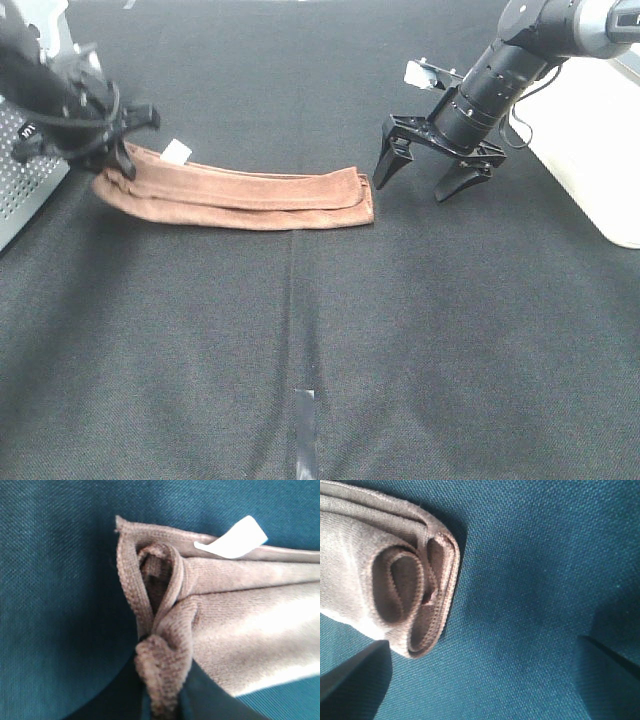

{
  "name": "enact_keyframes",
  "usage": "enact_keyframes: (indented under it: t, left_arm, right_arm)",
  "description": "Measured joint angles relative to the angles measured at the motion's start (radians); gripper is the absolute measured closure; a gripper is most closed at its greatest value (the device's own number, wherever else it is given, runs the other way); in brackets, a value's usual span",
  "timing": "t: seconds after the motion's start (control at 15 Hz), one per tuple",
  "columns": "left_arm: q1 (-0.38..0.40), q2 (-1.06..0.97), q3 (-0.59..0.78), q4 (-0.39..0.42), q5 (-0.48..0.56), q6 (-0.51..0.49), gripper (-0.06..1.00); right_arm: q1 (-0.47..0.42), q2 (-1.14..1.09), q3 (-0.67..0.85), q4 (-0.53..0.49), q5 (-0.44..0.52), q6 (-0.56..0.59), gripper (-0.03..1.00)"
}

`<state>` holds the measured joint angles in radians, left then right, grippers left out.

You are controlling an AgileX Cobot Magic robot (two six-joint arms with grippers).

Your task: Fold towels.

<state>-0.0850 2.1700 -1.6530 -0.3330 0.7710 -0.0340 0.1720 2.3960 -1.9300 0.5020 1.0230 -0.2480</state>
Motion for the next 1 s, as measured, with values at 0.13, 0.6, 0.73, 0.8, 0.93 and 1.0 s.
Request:
enact_keyframes:
  t: [0.13, 0.6, 0.73, 0.8, 0.93, 1.0]
  left_arm:
    - [-0.014, 0.0, -0.04, -0.007, 0.03, -0.007, 0.89]
    - [-0.203, 0.028, -0.136, -0.227, -0.062, -0.018, 0.89]
    - [-0.239, 0.076, -0.138, -0.308, -0.111, -0.019, 0.87]
    - [-0.251, 0.101, -0.138, -0.345, -0.124, -0.02, 0.84]
    - [-0.277, 0.138, -0.138, -0.404, -0.161, -0.022, 0.59]
    - [-0.289, 0.141, -0.138, -0.429, -0.181, -0.022, 0.47]
  right_arm:
    - [0.0, 0.0, 0.0, 0.0, 0.001, 0.0, 0.06]
    - [0.0, 0.0, 0.0, 0.0, 0.048, 0.004, 0.06]
    - [0.0, 0.0, 0.0, 0.0, 0.062, 0.021, 0.06]
    - [0.0, 0.0, 0.0, 0.0, 0.066, 0.022, 0.06]
    - [0.0, 0.0, 0.0, 0.0, 0.083, 0.022, 0.06]
    - [0.0, 0.0, 0.0, 0.0, 0.088, 0.022, 0.06]
